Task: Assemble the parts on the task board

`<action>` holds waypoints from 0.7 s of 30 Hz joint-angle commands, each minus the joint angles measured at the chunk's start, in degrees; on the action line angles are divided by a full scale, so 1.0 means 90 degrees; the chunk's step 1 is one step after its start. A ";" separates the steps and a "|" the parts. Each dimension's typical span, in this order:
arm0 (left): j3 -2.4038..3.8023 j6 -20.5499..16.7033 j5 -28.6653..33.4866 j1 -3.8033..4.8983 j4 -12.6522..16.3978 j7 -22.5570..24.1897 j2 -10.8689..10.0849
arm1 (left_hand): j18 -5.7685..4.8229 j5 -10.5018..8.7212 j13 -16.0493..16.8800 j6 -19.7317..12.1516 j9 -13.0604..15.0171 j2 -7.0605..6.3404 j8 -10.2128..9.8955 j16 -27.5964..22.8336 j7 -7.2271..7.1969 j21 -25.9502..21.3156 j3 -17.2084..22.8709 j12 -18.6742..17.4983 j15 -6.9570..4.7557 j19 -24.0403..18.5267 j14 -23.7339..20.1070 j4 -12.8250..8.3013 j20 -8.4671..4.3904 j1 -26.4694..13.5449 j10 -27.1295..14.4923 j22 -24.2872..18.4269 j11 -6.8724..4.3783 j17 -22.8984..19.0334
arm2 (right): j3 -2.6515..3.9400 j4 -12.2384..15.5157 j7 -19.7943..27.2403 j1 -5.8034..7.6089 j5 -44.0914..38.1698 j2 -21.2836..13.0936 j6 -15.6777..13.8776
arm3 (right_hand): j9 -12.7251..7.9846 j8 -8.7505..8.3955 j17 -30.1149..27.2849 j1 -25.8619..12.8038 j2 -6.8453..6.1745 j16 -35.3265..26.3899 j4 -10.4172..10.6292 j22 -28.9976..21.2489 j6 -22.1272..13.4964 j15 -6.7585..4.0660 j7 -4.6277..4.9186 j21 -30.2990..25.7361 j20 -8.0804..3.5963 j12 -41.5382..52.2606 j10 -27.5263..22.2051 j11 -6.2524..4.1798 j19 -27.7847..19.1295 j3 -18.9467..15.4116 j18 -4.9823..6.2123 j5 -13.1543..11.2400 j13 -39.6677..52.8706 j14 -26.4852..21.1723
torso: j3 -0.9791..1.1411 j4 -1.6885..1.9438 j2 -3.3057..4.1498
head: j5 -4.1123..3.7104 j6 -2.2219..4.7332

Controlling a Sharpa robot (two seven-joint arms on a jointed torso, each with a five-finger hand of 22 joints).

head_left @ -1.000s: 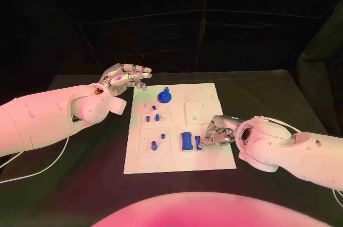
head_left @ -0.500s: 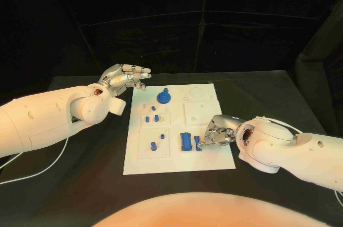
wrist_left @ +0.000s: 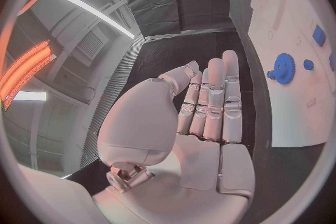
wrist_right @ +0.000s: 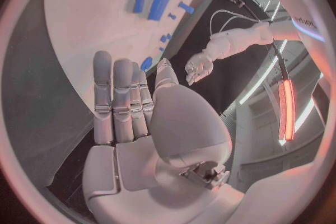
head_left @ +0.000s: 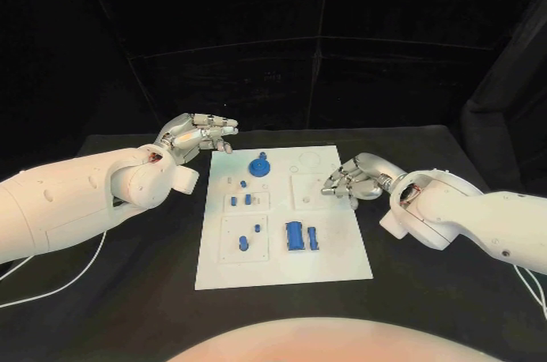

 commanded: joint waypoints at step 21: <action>-0.0105 -0.0097 0.0110 -0.0109 -0.0223 0.0248 0.0176 | 0.0044 0.0024 -0.0009 0.0022 -0.0006 0.0023 0.0188 -0.1239 -0.0031 -0.0563 0.0031 -0.0234 0.0033 -0.0119 0.0167 -0.0021 0.0050 -0.0051 0.0250 -0.0590 -0.0009 -0.0626 | -0.0003 -0.0623 -0.0260 0.0134 -0.1097 0.0514 0.0076 | 0.0262 0.1028 0.4020 0.0140 -0.0041 0.3583 -0.0668 0.3355 0.0612 -0.0406 -0.0491 0.2827 -0.0474 0.1940 0.1414 -0.0493 0.2118 -0.0342 -0.0520 -0.0081 0.0661 0.1472 | -0.0044 0.0073 -0.0361 | -0.0008 0.0003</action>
